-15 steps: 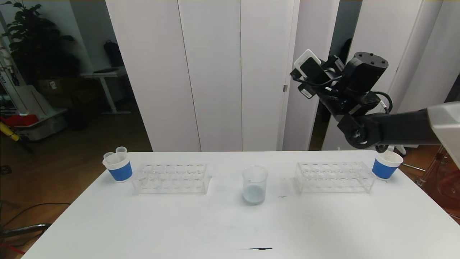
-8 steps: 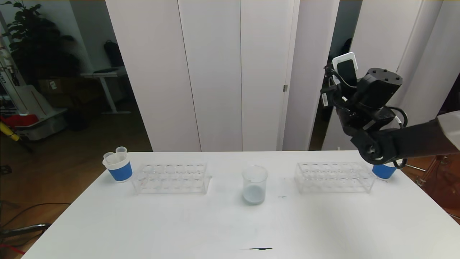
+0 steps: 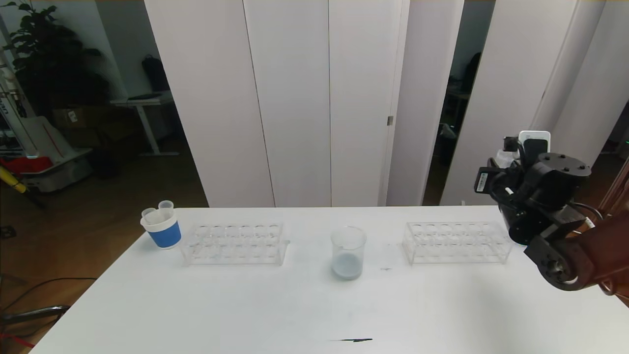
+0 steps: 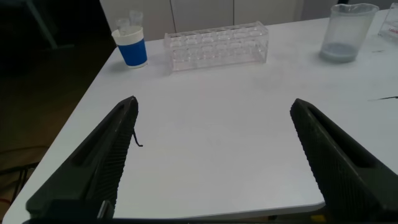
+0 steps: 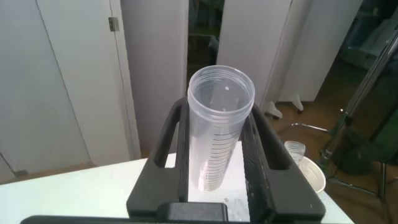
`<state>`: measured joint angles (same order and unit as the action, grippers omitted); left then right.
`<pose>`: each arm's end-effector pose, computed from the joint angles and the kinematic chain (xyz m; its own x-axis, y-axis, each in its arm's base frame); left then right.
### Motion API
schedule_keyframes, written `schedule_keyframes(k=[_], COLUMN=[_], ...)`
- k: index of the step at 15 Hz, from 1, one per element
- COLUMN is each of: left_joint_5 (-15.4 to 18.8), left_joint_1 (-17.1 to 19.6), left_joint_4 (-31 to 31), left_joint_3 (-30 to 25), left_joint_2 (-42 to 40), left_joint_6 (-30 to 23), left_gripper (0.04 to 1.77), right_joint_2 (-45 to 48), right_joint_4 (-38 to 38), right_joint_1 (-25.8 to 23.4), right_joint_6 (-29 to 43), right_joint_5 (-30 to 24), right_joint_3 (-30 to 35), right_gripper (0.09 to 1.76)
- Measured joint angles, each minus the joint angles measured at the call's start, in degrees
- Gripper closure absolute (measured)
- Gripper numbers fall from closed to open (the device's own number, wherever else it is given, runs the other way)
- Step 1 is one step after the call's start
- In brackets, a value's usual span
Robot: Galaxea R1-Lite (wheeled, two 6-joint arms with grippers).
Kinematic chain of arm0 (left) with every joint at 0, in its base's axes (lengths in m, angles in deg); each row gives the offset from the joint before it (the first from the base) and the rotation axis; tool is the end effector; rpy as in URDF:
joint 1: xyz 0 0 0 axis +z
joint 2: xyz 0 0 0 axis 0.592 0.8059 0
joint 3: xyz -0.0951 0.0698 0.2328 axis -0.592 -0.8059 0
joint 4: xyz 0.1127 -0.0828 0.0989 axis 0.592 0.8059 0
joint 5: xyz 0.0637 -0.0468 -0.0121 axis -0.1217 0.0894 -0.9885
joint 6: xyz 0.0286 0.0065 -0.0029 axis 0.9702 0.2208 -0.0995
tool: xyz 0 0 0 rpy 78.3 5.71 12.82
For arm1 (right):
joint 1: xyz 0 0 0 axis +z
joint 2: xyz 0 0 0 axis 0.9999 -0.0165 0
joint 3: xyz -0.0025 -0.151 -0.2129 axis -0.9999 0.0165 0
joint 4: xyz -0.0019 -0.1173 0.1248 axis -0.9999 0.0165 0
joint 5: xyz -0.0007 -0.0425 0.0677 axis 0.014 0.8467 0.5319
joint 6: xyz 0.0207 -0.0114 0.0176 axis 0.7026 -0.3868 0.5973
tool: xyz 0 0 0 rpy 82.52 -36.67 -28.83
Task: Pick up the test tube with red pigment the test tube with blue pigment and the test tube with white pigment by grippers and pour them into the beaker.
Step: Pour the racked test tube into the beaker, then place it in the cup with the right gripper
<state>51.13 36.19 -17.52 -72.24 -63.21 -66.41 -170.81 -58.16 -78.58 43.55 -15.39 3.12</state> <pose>0.0021 -0.0013 0.0750 0.9991 -0.0427 -0.0034 0.0428 0.9948 0.0928 0.3466 0.0492 0.1343 0.9386 -0.3312 0.0961 0.3362 0.9410 -0.0400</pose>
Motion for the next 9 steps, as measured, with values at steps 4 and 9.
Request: schedule_keyframes(k=[4,9], left_joint_5=[0.0,0.0], left_joint_1=[0.0,0.0], left_joint_4=[0.0,0.0], left_joint_3=[0.0,0.0], left_joint_2=[0.0,0.0], left_joint_6=[0.0,0.0], left_gripper=[0.06,0.06], right_joint_2=[3.9,5.2], right_joint_4=[-0.2,-7.8], right_joint_1=[-3.6,-10.5], right_joint_6=[5.5,5.7], right_joint_5=[0.2,0.2], right_joint_3=[7.7,8.4], right_gripper=[1.28,1.28])
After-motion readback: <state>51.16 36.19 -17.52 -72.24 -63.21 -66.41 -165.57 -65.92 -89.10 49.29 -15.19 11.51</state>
